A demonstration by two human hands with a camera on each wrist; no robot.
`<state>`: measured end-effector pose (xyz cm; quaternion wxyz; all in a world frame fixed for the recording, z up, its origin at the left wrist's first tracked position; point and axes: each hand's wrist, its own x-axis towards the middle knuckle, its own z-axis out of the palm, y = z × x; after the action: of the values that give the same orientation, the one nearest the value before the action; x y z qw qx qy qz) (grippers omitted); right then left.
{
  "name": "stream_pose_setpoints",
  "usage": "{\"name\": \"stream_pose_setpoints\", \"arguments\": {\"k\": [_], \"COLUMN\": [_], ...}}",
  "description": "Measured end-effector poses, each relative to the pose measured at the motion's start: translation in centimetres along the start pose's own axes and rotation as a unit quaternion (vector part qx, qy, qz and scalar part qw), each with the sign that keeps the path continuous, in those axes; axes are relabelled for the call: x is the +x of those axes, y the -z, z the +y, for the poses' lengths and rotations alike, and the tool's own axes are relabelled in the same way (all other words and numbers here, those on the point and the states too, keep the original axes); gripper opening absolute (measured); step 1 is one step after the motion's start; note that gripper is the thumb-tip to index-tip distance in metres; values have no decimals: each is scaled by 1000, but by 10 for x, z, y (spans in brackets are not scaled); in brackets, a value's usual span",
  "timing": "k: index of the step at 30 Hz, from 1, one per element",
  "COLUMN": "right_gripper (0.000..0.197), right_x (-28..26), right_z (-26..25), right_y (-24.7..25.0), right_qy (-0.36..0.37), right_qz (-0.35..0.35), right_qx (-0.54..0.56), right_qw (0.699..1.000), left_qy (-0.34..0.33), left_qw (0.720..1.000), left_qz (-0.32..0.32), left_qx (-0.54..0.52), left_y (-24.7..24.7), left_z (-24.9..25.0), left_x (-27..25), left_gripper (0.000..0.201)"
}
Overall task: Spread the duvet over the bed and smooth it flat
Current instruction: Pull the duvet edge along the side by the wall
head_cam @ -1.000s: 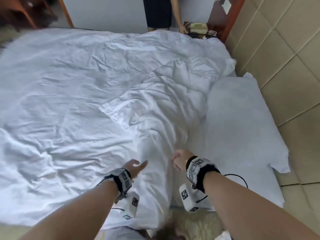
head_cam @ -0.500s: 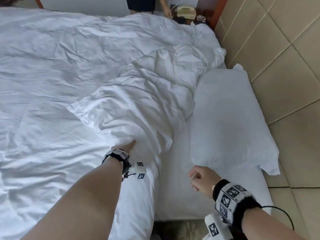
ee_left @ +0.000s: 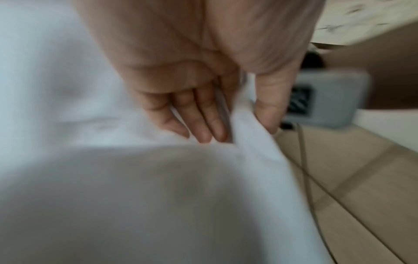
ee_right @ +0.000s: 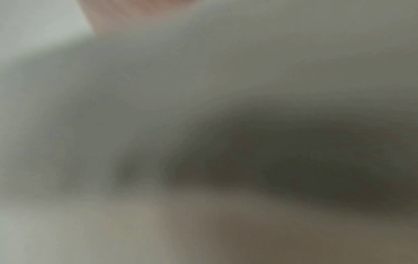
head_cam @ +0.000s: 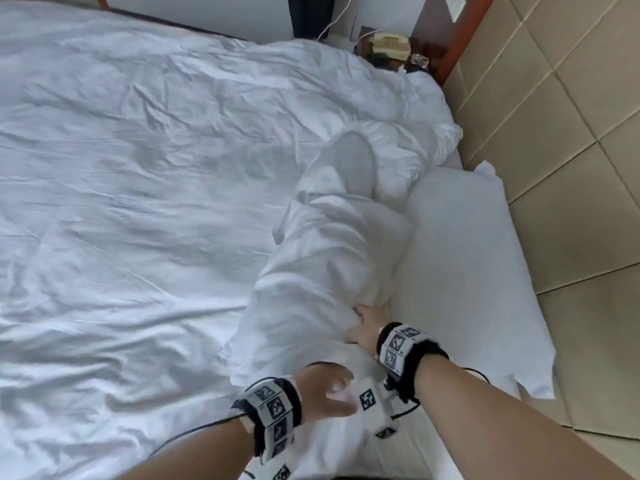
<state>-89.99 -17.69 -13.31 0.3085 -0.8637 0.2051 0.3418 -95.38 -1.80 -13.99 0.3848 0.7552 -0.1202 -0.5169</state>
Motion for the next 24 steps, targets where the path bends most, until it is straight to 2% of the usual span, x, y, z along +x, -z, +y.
{"name": "stream_pose_setpoints", "arguments": {"k": [1,3,4,5,6,8,9,10,11,12,13,14,15,16,17,18,19,20,22,24], "right_gripper": [43,36,36,37,39,43,37,28,20,14,17,32,50,65,72,67,49,35,32,28], "right_x": [1,2,-1,-6,-12,-24,-31,-38,-46,-55,-63,-72,-80,-90,-107,-124,-141,-157,-193,-223], "right_z": [0,-1,-3,-3,0,19,33,50,68,89,111,136,164,191,213,233,254,279,331,386], "right_y": [-2,2,9,17,26,41,46,52,60,71,86,104,125,145,164,178,186,192,199,184], "right_qy": [17,46,52,57,57,54,49,37,30,18,9,-1,-11,-11,-6,2,2,-5,-7,-20], "right_qz": [6,14,10,3,-4,-11,-12,-20,-24,-28,-27,-20,-14,-15,-28,-50,-55,-31,40,87], "right_qx": [19,70,90,105,119,159,177,189,206,248,327,419,491,529,536,524,507,496,491,529], "right_qw": [1000,996,995,993,991,986,983,981,978,968,945,908,871,849,844,850,860,868,870,844], "left_qy": [12,97,161,211,235,252,234,204,155,107,70,20,-26,-68,-100,-121,-136,-146,-162,-138], "left_qw": [999,981,958,924,885,826,817,819,829,846,860,866,871,885,907,934,949,953,943,935], "left_qz": [26,111,145,172,198,232,225,217,189,168,156,141,127,97,56,-6,-83,-152,-249,-314], "left_qx": [-42,-128,-190,-271,-351,-448,-476,-491,-503,-494,-480,-480,-474,-451,-405,-337,-272,-219,-150,-85], "left_y": [9,26,38,50,60,70,69,63,50,34,14,-11,-38,-68,-99,-132,-164,-195,-254,-311], "left_z": [-19,-50,-65,-77,-86,-99,-78,-48,-9,36,81,121,157,186,210,235,258,277,306,315], "left_x": [0,-2,-5,-5,-1,23,29,38,47,53,60,65,69,75,85,93,99,109,123,127], "left_gripper": [39,39,44,54,69,100,96,75,53,39,29,19,19,24,17,17,17,15,6,12]}}
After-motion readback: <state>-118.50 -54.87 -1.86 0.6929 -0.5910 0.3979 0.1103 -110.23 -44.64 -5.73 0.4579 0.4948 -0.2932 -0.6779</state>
